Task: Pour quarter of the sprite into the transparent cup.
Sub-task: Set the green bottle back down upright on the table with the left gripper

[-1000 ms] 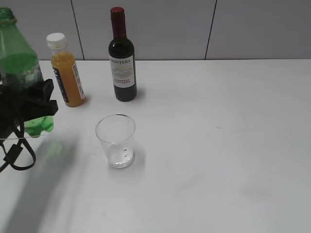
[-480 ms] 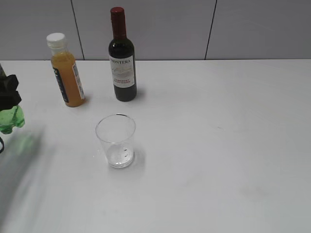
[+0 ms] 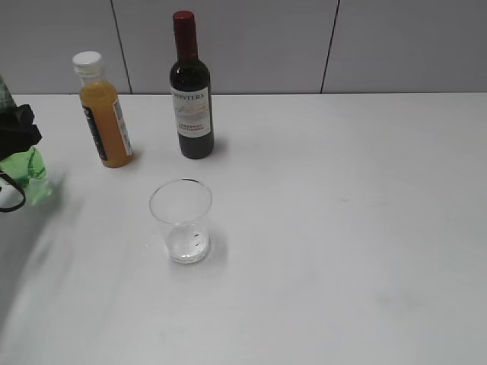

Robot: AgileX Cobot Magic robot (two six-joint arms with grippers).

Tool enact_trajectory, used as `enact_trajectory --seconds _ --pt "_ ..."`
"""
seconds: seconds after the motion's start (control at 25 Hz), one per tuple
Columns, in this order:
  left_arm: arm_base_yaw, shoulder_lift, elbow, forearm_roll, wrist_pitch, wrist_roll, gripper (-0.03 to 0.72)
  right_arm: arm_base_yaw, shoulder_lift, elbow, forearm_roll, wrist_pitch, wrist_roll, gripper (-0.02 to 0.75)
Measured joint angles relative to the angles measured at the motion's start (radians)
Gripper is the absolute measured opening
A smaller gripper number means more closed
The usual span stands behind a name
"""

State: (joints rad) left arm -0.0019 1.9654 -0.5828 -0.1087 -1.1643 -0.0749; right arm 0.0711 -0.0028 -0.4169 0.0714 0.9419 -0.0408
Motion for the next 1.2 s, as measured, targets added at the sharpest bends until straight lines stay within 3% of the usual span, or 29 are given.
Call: enact_trajectory --seconds 0.4,0.84,1.04,1.2 --pt "0.000 0.140 -0.148 0.001 0.000 0.000 0.466 0.000 0.000 0.000 0.000 0.000 0.000 0.594" --pt "0.000 0.168 -0.156 0.013 -0.017 -0.001 0.472 0.000 0.000 0.000 0.000 0.000 0.000 0.594" --pt "0.000 0.142 -0.086 0.038 -0.041 0.000 0.611 0.000 0.000 0.000 0.000 0.000 0.000 0.594" --pt "0.000 0.097 -0.018 0.042 -0.043 0.001 0.639 0.000 0.000 0.000 0.000 0.000 0.000 0.594"
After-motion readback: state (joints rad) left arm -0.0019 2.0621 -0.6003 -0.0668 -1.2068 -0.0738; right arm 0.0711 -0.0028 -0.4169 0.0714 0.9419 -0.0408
